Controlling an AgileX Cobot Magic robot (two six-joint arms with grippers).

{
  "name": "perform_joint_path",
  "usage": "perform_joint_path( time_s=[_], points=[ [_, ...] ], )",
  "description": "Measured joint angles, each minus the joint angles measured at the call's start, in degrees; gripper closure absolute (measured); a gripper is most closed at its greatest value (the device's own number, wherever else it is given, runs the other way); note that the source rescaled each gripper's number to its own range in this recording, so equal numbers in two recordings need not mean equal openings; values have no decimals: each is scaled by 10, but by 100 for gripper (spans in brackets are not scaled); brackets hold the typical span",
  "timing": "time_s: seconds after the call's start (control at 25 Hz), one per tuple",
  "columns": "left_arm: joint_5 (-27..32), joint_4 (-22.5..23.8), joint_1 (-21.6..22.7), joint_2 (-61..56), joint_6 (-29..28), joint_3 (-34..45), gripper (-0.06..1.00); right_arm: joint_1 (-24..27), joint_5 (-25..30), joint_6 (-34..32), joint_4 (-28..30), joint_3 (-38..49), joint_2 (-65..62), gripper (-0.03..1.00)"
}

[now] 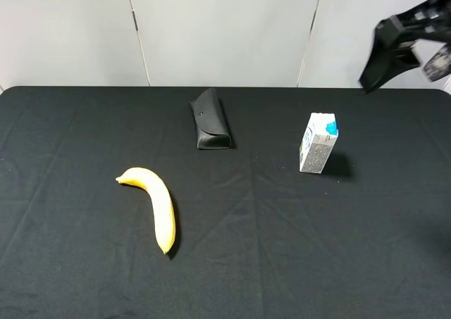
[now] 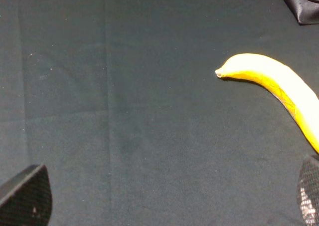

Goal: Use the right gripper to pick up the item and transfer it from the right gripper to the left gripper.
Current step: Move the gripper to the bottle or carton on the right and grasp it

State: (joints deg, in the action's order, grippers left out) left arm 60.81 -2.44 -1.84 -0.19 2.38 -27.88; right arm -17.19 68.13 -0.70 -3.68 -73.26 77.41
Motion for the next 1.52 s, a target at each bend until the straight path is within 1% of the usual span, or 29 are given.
perform_joint_path(
  time_s=[0.44,0.68,1.12,1.28,1.52],
  points=[
    [0,0,0,0,0,0,-3,0,-11,-15,0,-50,130,-3],
    [0,0,0,0,0,0,-3,0,-46,-29,0,-57,174,-3],
    [0,0,0,0,0,0,-3,0,-87,-49,-11,-58,254,-3],
    [0,0,0,0,0,0,-3,0,-111,-56,-11,-58,274,-3],
    [0,0,0,0,0,0,-3,0,-121,-67,-9,-58,310,-3]
  ],
)
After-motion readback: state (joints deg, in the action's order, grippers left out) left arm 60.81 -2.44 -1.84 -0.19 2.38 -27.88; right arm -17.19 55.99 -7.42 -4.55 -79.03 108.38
